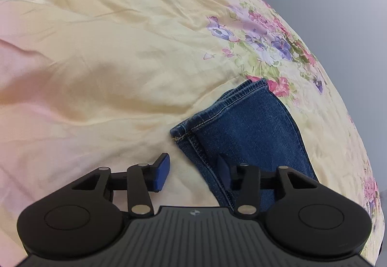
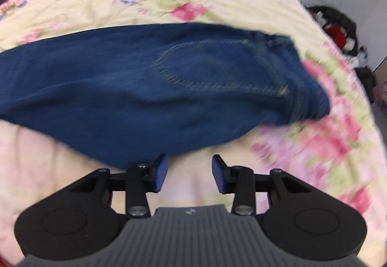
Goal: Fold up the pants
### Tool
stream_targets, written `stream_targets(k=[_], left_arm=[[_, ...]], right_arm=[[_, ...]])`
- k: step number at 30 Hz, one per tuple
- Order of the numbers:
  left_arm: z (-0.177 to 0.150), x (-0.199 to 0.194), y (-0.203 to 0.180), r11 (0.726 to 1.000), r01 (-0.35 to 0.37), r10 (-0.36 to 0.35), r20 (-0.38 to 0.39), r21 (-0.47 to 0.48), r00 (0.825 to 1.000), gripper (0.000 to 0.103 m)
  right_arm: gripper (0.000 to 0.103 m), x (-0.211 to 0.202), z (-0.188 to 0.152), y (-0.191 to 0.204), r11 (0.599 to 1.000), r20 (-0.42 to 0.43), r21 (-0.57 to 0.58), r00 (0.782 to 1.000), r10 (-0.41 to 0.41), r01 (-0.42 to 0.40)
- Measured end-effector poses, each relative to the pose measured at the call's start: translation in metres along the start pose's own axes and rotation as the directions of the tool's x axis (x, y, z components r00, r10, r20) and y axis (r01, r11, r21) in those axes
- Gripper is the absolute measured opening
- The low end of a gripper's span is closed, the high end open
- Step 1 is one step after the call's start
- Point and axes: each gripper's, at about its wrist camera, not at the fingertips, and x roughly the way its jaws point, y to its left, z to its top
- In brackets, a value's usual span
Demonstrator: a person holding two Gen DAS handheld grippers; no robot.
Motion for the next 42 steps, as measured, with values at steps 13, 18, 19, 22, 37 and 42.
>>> stream_targets(k=[13, 18, 19, 22, 37, 42], left_arm=[[0.006, -0.013, -0.015, 0.981, -0.161, 0.141, 0.161, 0.113, 0.977, 0.0], [0.027, -0.025, -0.002, 0.972, -0.195, 0.167, 0.197, 0.133, 0.966, 0.0], [0.027, -0.026, -0.001, 0.971, -0.18, 0.148, 0.197, 0.158, 0.969, 0.0], [0.023, -0.03, -0.003, 0.976, -0.094, 0.064, 0.154, 0.197, 0.986, 0.0], [-0.02, -0.015, -0.092, 0.866, 0.031, -0.064, 0.048, 0.5, 0.997, 0.014], [-0.042, 0.005, -0.123, 0.819, 0.015, -0.048, 0.043, 0.573, 0.998, 0.014]], right_arm=[[0.003, 0.026, -0.017, 0.056, 1.0, 0.041, 0.027, 0.999, -0.008, 0.007], [0.0, 0.006, -0.015, 0.03, 1.0, 0.05, 0.017, 0.998, 0.024, -0.025], [0.0, 0.012, -0.018, 0.031, 1.0, 0.029, 0.01, 0.999, 0.026, -0.026], [0.0, 0.034, -0.022, 0.041, 1.0, -0.024, -0.019, 1.0, 0.002, -0.002], [0.021, -0.005, -0.006, 0.02, 1.0, 0.081, -0.016, 0.997, 0.004, -0.003], [0.017, 0.015, 0.043, -0.008, 0.998, 0.126, 0.051, 0.992, 0.016, -0.022]])
